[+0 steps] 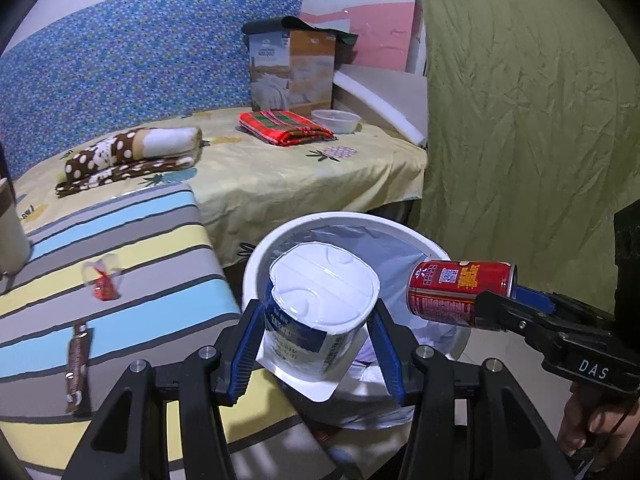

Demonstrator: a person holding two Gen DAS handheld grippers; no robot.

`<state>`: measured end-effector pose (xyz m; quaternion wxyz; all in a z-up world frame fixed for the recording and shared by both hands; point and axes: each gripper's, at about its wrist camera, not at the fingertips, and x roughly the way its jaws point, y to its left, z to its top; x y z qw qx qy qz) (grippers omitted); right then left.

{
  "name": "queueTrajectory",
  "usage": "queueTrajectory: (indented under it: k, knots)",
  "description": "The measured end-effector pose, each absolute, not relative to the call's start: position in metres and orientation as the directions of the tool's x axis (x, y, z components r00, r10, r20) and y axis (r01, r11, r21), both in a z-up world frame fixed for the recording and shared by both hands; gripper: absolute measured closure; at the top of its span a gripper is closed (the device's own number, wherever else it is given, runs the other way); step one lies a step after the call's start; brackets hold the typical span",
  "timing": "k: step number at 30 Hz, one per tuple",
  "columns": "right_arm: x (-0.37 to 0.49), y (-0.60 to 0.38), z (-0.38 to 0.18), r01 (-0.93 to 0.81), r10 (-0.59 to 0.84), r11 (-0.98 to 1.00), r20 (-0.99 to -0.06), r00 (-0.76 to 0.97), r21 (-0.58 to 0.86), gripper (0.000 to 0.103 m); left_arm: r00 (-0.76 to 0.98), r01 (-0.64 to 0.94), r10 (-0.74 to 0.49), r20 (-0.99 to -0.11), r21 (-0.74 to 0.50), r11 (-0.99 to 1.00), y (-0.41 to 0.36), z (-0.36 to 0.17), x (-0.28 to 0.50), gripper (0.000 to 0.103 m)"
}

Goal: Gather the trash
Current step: 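Carry the white cup and can over the white bin and release both, then move both tools back over the table toward the coffee sachet and candy cup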

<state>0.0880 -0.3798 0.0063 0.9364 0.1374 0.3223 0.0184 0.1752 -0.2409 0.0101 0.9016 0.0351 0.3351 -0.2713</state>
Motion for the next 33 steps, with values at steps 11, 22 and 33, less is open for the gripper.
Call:
queueTrajectory:
  k: [11, 22, 33]
  knots:
    - [0.097, -0.39, -0.004, 0.105, 0.082, 0.964, -0.646, 0.759, 0.246, 0.049, 0.574, 0.545, -0.491, -0.655, -0.142, 0.826, -0.258, -0.014, 0.2, 0.05]
    - [0.093, -0.384, 0.005, 0.104, 0.043, 0.975, -0.625, 0.779, 0.198, 0.046, 0.597, 0.523, -0.492, -0.634, -0.159, 0.838, -0.245, -0.01, 0.201, 0.043]
    - [0.085, -0.363, 0.016, 0.042, 0.098, 0.976, -0.601, 0.793, 0.214, 0.046, 0.641, 0.48, -0.476, -0.602, -0.17, 0.861, -0.205, 0.009, 0.17, 0.043]
